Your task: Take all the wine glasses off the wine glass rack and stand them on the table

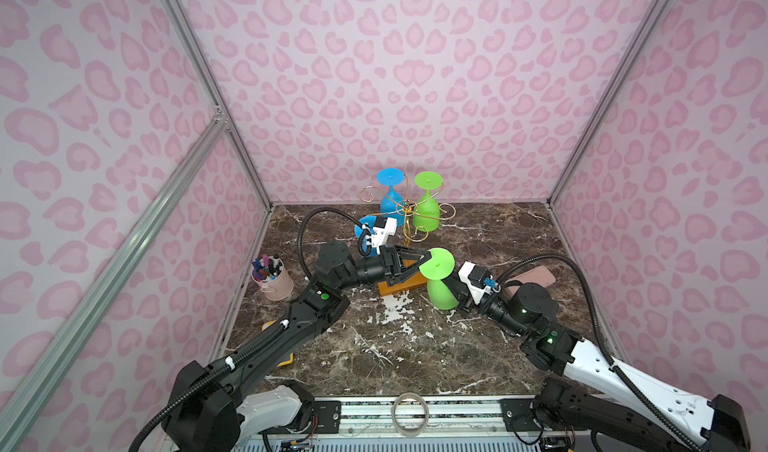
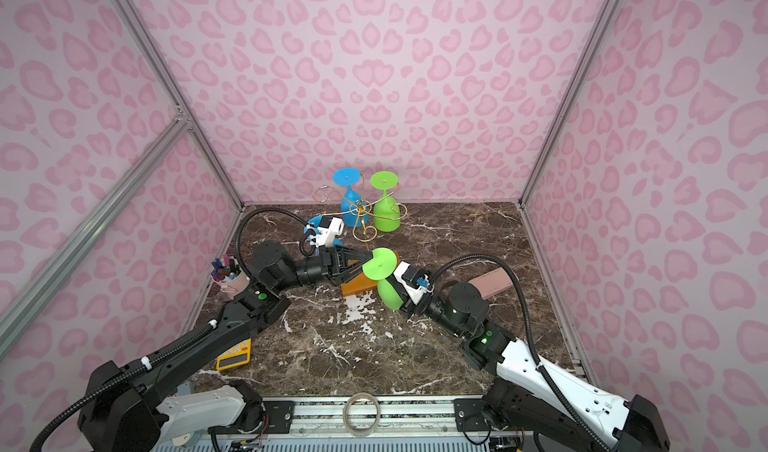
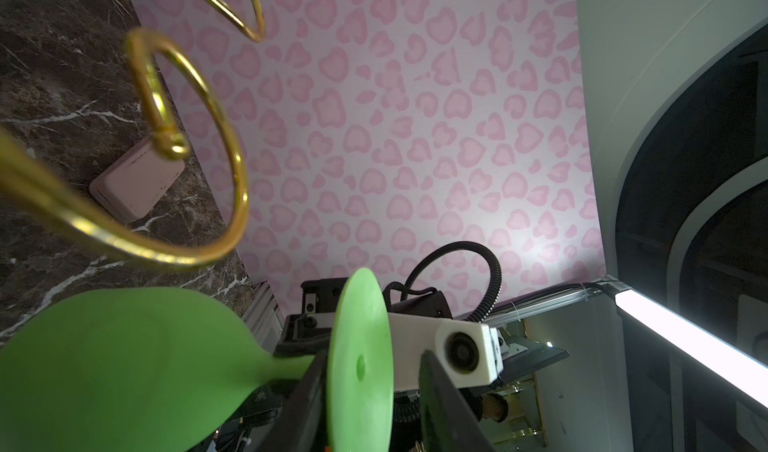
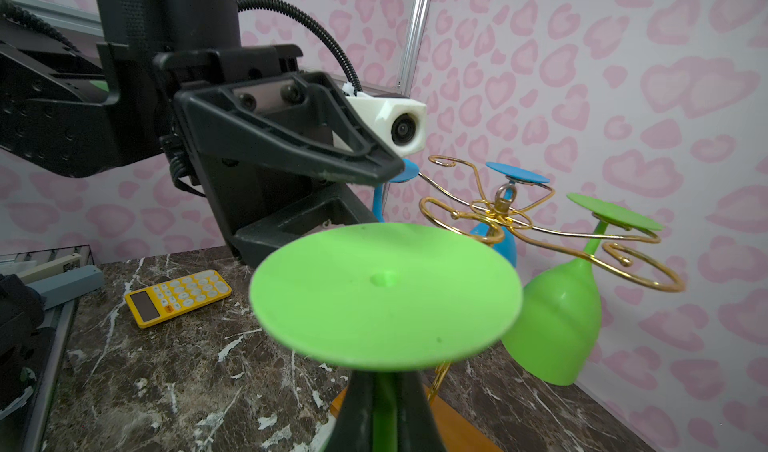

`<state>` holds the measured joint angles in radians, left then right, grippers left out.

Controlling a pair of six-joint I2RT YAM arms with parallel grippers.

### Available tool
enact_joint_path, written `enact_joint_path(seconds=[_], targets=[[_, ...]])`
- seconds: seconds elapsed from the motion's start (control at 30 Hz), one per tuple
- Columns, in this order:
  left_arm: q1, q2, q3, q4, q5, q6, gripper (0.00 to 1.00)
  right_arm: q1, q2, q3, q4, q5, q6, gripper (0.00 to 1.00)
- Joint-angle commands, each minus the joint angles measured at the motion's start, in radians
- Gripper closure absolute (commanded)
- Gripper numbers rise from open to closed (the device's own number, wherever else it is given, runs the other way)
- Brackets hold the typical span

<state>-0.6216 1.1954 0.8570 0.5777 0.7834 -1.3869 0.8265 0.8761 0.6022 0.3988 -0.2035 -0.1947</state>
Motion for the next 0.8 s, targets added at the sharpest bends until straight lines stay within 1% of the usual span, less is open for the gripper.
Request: enact_joint_path(seconds=[0.0,0.37,0.53,0.7,0.73,0.77], targets=[[-0.001,0.001,-0.008,0.045,0.008,0.007,0.69,0.001,0.015,0.009,0.023,0.012,-0.012,1.00],[-0.001,0.006,0.003,0.013,0.042,0.011,0.84,0.002,0.052,0.024,0.021,0.012,-0.022,1.00],[-0.001,0.016,0.013,0.016,0.057,0.005,0.96,0.001,0.064,0.027,0.021,0.008,-0.024,1.00],[0.003,0.018,0.019,0.038,0.075,-0.014,0.96,0.001,0.071,0.030,0.021,0.012,-0.008,1.00],[0.009,0.018,0.018,0.062,0.082,-0.031,0.96,0.001,0.071,0.031,0.020,0.017,-0.003,0.97],[0.017,0.018,0.012,0.091,0.088,-0.054,0.96,0.002,0.068,0.031,0.017,0.025,0.007,0.89]])
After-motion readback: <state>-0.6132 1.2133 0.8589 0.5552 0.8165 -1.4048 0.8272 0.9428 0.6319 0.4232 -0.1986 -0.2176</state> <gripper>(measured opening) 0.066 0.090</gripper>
